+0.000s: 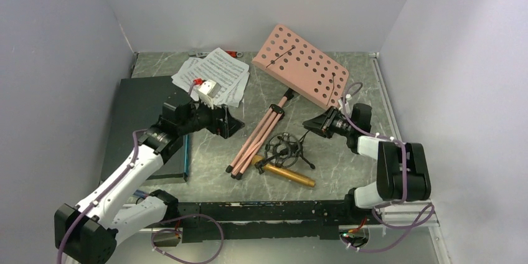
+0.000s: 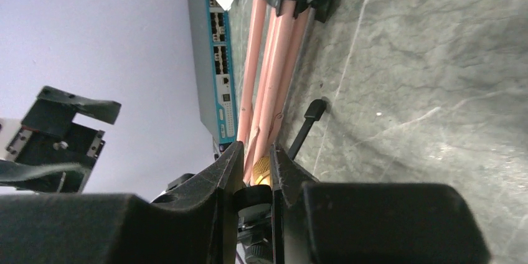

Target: Set up the instrument practice props

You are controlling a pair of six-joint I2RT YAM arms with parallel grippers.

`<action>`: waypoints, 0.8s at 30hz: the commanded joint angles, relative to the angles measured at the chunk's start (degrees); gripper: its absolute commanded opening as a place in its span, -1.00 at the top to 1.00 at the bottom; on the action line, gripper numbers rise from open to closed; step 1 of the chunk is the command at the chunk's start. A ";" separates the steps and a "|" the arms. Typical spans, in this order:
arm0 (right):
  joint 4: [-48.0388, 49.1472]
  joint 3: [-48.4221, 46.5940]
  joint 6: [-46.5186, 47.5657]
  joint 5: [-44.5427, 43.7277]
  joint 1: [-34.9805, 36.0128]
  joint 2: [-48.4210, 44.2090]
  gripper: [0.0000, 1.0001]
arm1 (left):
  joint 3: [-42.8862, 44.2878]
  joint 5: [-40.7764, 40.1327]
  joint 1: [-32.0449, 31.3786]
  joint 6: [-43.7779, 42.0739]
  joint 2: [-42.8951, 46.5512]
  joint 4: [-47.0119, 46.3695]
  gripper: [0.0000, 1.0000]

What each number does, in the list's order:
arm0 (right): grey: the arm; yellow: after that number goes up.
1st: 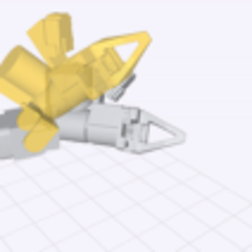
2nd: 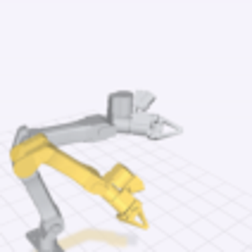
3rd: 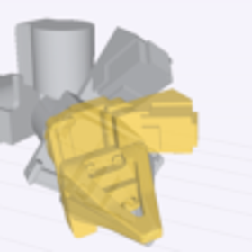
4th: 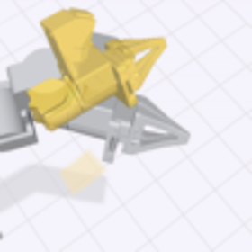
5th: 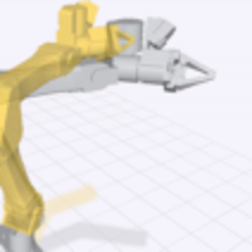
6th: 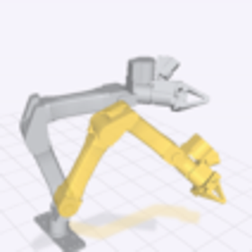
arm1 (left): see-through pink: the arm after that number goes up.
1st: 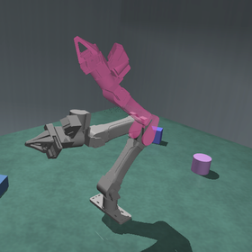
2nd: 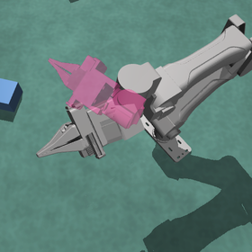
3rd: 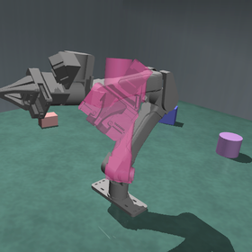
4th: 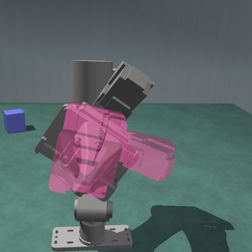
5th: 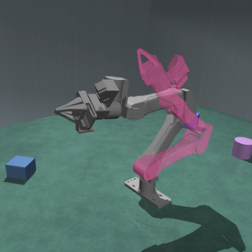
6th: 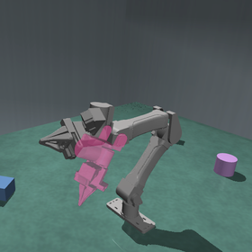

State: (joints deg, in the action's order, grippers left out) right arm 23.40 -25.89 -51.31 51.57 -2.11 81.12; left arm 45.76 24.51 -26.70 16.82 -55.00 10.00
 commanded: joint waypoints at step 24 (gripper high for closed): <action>10.75 7.45 -1.08 -0.82 -3.15 17.39 1.00 | -11.82 15.46 -16.66 -8.22 -13.61 -51.32 -0.85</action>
State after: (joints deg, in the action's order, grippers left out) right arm 39.18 -21.96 -63.22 55.11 -6.50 96.14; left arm 33.43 42.81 -39.99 12.25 -66.22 -31.55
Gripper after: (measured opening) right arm 0.229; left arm 0.926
